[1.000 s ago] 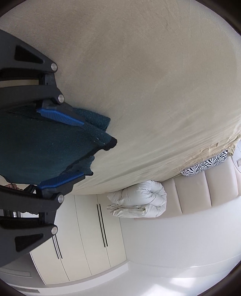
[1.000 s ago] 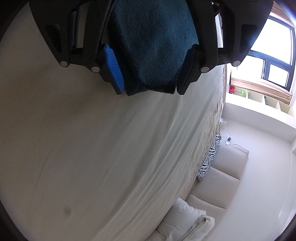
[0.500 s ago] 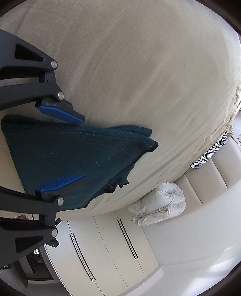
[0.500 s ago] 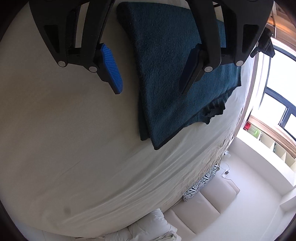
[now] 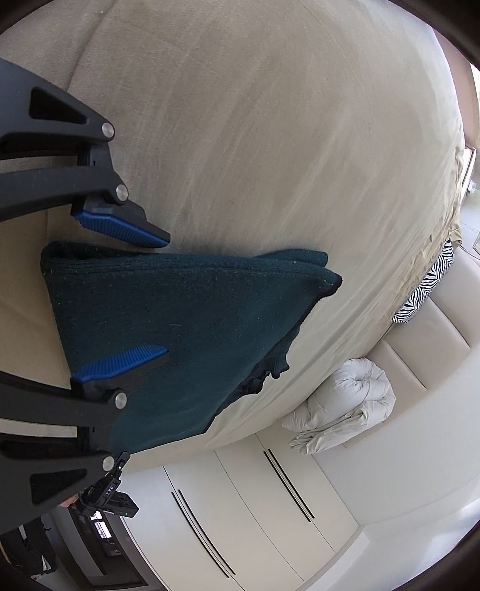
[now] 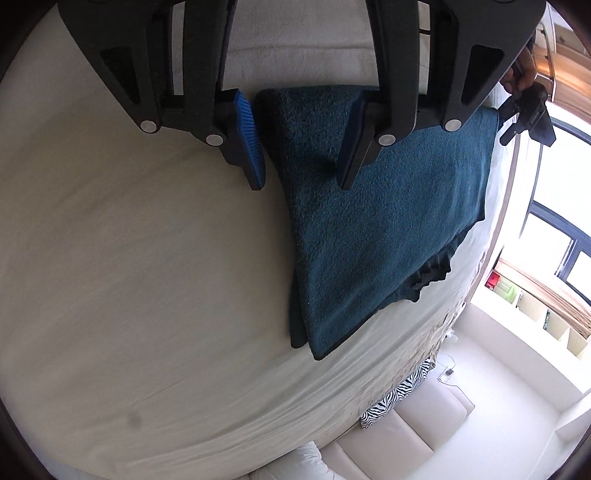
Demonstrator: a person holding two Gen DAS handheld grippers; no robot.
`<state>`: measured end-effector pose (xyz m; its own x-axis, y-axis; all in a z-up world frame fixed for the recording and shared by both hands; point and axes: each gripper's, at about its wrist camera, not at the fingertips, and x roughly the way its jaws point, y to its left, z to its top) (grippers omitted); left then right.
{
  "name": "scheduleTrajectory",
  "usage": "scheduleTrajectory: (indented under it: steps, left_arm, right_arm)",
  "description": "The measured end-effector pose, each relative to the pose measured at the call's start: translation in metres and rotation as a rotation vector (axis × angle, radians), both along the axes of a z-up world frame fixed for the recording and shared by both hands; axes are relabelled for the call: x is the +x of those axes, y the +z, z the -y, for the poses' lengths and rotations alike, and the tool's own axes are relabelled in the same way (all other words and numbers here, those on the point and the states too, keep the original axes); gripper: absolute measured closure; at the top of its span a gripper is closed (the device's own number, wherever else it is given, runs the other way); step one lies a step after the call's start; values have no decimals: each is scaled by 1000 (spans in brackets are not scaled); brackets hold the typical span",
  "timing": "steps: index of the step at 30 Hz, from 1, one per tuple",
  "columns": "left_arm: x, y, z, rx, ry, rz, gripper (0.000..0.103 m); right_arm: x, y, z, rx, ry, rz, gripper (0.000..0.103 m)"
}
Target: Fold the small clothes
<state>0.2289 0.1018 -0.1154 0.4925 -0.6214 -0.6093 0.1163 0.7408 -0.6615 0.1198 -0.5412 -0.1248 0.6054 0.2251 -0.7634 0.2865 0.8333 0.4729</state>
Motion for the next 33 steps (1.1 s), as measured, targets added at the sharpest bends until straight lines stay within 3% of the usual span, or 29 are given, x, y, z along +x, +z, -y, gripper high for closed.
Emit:
scheduleTrajectory:
  steps: [4, 9, 18, 33]
  left_arm:
    - [-1, 0, 2, 16, -1, -3, 61]
    - [-1, -2, 1, 47, 18, -9, 81]
    - [-1, 0, 4, 117, 21, -3, 89]
    - [-18, 5, 6, 199, 11, 32, 96]
  right_arm:
    - [-6, 5, -10, -84, 26, -14, 73]
    - [-10, 12, -17, -160, 45, -21, 87]
    - [-13, 21, -24, -242, 42, -25, 94]
    - [-34, 36, -36, -320, 27, 5, 95]
